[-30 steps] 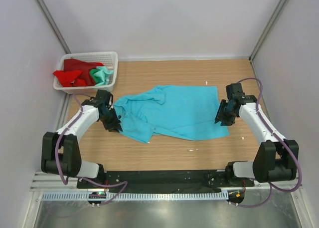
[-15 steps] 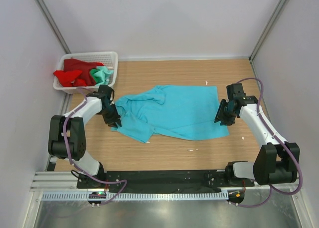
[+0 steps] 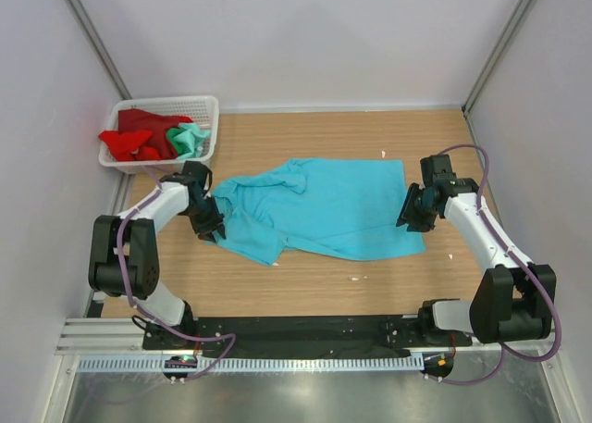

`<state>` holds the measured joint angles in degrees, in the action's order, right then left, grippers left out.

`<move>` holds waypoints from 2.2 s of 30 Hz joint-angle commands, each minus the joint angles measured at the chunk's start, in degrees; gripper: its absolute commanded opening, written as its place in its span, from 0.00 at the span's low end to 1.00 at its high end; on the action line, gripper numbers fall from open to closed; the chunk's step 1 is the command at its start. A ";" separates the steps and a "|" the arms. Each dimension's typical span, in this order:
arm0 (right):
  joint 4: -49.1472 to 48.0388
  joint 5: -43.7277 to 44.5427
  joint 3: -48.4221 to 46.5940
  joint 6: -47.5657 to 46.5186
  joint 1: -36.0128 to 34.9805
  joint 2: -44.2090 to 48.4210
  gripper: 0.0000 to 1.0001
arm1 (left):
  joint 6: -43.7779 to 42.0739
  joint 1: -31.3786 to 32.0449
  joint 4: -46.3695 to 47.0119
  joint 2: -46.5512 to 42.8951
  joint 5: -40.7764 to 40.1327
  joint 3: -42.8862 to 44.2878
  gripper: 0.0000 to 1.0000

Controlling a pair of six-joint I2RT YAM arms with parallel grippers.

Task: Fold and stack the t-shirts
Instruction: Flatten the tshirt out

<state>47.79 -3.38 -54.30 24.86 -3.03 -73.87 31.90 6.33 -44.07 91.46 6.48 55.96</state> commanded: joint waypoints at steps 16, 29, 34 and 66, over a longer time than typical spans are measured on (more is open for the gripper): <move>-1.38 -0.67 0.51 1.07 -0.05 0.83 0.38 | -0.79 -0.44 9.17 0.65 4.24 -4.54 0.34; -1.56 -0.49 1.48 2.47 -0.05 0.30 0.38 | 3.87 -0.44 5.93 -5.67 6.26 -7.54 0.12; -1.82 -1.02 1.66 2.65 -0.05 -0.31 0.38 | 4.93 -0.44 5.58 -7.88 6.88 -8.15 0.26; -5.95 4.35 11.41 12.67 14.54 -3.30 0.43 | -1.75 2.28 0.92 -20.89 4.77 1.59 0.00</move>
<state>45.43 0.27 -43.27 36.73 10.07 -75.16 32.53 8.14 -43.20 70.52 10.46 55.18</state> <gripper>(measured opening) 0.419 0.008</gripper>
